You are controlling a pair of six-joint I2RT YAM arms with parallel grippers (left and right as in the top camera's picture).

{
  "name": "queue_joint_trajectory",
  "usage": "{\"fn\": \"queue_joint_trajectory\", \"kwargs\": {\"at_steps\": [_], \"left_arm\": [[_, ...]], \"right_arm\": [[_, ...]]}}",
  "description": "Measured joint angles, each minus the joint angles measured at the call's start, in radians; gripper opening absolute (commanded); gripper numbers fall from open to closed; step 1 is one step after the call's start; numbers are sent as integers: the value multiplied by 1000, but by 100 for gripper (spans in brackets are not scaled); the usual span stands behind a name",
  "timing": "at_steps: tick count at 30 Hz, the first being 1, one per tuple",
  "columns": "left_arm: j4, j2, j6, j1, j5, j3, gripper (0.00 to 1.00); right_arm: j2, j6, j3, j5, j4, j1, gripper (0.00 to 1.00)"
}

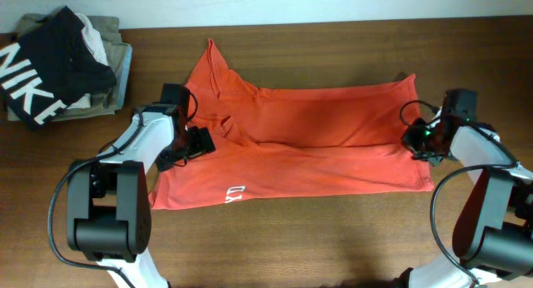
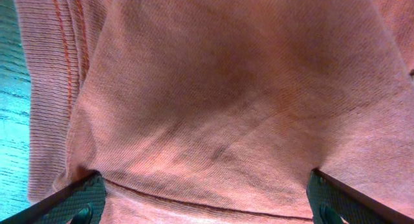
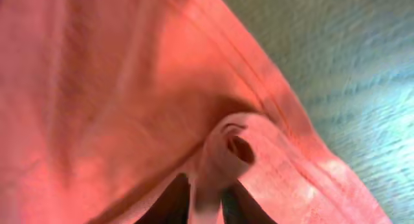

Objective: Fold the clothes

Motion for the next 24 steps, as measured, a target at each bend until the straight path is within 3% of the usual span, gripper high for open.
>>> {"fn": "queue_joint_trajectory", "kwargs": {"at_steps": [3,6,7,8,10,11,14,15,16,17,18,19,20,21,24], "left_arm": [[1,0,0,0,-1,0,99],[3,2,0,0,-5,0,99],[4,2,0,0,-5,0,99],[6,2,0,0,-7,0,99],[10,2,0,0,-11,0,99],[11,2,0,0,-12,0,99],[-1,-5,8,0,-11,1,99],[-11,-25,8,0,-11,0,99],[-26,-51,8,0,-11,1,99],[-80,-74,9,0,-11,0,89],[-127,-75,11,0,-11,0,68],[-148,-75,16,0,-11,0,25],[-182,-75,18,0,-11,-1,8],[-193,-75,18,0,-11,-1,1],[-204,-75,21,0,-11,-18,1]], "right_arm": [[0,3,4,2,26,0,15],[1,26,5,3,107,0,17],[1,29,5,3,126,0,29],[2,33,7,3,175,0,60],[2,34,16,32,180,-1,61],[4,36,52,51,101,-12,61],[-8,-2,305,73,-391,-53,60],[-21,-23,321,76,-477,-46,57],[-23,-38,312,75,-552,-35,43],[-23,-53,268,75,-566,-24,31],[-24,-54,226,75,-557,-19,27],[-27,-58,164,75,-504,-14,25],[-26,-60,105,76,-464,-12,23],[-24,-65,50,75,-410,-11,22],[-26,-65,-52,72,-317,-11,16]]}}
